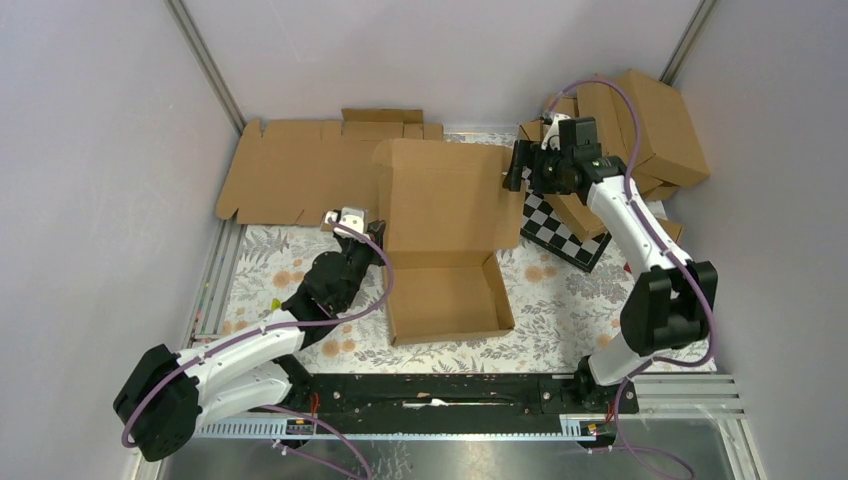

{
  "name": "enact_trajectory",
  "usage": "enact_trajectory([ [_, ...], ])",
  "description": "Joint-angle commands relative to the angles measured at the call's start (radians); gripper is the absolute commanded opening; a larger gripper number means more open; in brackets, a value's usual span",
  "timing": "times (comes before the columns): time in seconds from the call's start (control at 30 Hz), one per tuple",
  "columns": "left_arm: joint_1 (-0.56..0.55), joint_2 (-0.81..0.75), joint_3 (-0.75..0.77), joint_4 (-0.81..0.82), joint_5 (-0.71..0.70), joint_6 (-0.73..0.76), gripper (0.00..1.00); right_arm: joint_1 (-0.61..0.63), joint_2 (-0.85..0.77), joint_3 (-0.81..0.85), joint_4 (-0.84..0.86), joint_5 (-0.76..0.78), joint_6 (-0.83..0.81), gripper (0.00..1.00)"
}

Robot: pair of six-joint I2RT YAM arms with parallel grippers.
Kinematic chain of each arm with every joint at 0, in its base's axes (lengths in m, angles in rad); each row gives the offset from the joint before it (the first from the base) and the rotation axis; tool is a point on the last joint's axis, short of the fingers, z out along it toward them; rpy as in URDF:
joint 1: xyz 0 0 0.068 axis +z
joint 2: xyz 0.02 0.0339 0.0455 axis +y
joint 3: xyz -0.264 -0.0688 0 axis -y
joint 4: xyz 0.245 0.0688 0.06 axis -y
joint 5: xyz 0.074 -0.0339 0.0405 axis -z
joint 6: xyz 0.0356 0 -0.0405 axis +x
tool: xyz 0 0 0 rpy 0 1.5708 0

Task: Fold the paper box

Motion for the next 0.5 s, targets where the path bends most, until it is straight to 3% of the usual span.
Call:
enact_trajectory([
  [0.0, -0.014, -0.004, -0.001, 0.075, -0.033, 0.029, 0.0, -0.033, 0.059, 0.098, -0.021, -0.073, -0.06, 1.0],
  [0.17, -0.015, 0.005, -0.01, 0.096, -0.042, 0.03, 0.0, -0.057, 0.134, 0.122, -0.019, -0.22, -0.086, 0.99],
  [0.3, -0.014, 0.011, -0.008, 0.099, -0.034, 0.037, 0.0, -0.057, 0.186, 0.132, -0.018, -0.292, -0.089, 0.92],
  [0.4, -0.015, 0.011, -0.007, 0.097, -0.036, 0.035, 0.0, -0.056, 0.2, 0.133, -0.012, -0.337, -0.086, 0.65],
  [0.47, -0.014, 0.012, -0.004, 0.096, -0.036, 0.033, 0.0, -0.053, 0.192, 0.128, -0.013, -0.348, -0.084, 0.41],
])
